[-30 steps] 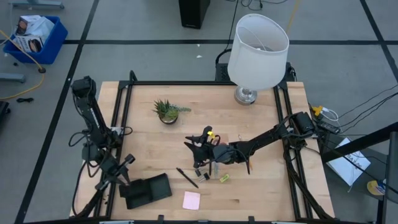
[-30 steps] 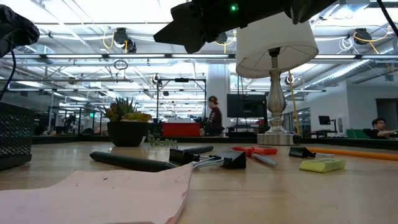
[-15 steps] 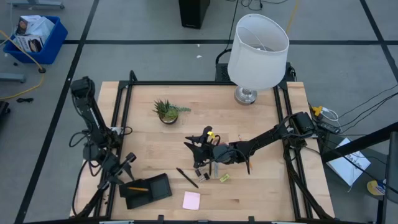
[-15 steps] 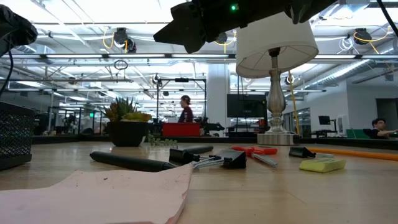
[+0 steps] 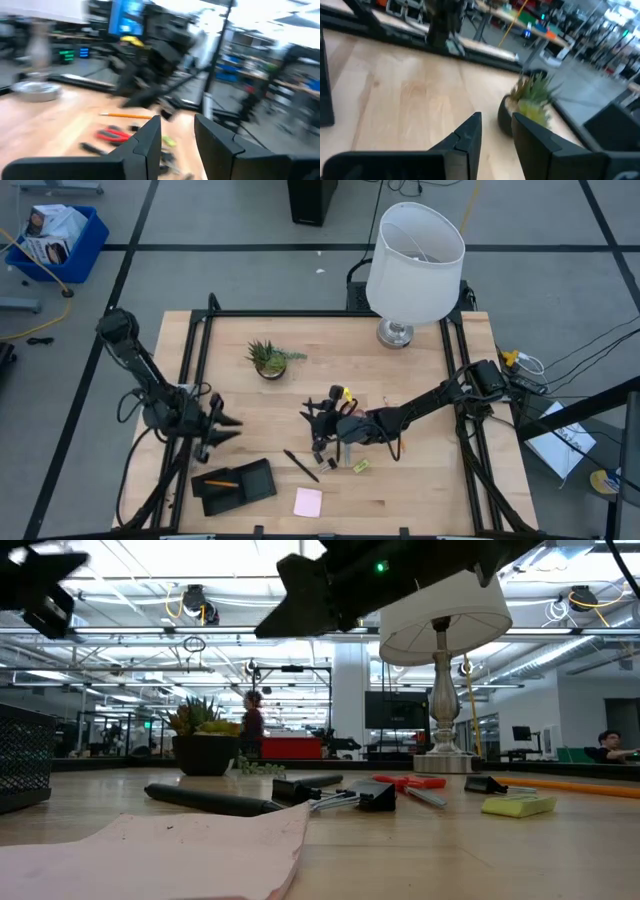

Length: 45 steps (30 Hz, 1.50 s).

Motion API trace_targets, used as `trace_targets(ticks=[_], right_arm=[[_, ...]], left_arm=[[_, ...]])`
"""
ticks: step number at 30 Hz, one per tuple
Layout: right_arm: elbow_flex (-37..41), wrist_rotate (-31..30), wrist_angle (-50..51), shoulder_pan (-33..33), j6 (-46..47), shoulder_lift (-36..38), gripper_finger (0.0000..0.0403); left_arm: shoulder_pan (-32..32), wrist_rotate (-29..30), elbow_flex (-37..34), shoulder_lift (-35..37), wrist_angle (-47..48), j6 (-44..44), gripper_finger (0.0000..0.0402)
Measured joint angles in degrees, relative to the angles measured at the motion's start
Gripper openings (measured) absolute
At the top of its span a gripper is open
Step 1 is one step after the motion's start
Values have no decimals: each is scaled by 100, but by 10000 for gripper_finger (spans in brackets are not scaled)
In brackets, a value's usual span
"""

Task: Pick and place office supplies into organizer
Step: Put the scissors into the top left section of the desk organizer

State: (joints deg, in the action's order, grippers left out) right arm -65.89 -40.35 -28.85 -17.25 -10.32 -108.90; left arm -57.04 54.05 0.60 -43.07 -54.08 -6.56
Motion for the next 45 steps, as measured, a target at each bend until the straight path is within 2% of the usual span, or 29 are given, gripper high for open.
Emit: trace_targets(ticks=[7, 9, 13, 18, 21, 23, 26, 29, 32, 35, 38, 45], right_arm=[[0, 0, 1043, -216, 608, 47, 102], [0, -26, 1363, -259, 972, 173, 102], [2, -149, 2644, -352, 2046, 668, 102], [0, 169, 4254, -305, 3905, 1458, 102], [0, 237, 5089, -224, 4609, 1734, 102], [0, 460, 5519, -97, 5001, 1898, 102], [-2, 905, 6049, 185, 5590, 1918, 102], [2, 1293, 6367, 450, 5814, 1807, 102], [2, 1897, 6824, 672, 6062, 1733, 102], [4, 2024, 7324, 819, 6214, 1638, 102], [4, 1998, 7275, 932, 6217, 1541, 102], [4, 2851, 6978, 1043, 5990, 1080, 102]], left_arm=[[664, 141, 0, 0, 47, -118, 119], [774, 147, 1, 0, 141, -289, 120], [1040, -144, 2, -2, 592, -982, 120], [1630, -773, 2, -4, 1157, -1734, 120], [2141, -1437, 132, -4, 1600, -1978, 120], [2531, -2044, 400, -4, 2180, -2147, 120], [3111, -2732, 973, -7, 3599, -2532, 120], [3472, -2927, 1462, -5, 4463, -2332, 120], [3621, -3071, 1659, -3, 4666, -2270, 120], [3657, -3157, 1690, -2, 4665, -2305, 120], [3655, -3159, 1669, -4, 4670, -2291, 120], [3629, -3167, 1648, -4, 4739, -2464, 120]])
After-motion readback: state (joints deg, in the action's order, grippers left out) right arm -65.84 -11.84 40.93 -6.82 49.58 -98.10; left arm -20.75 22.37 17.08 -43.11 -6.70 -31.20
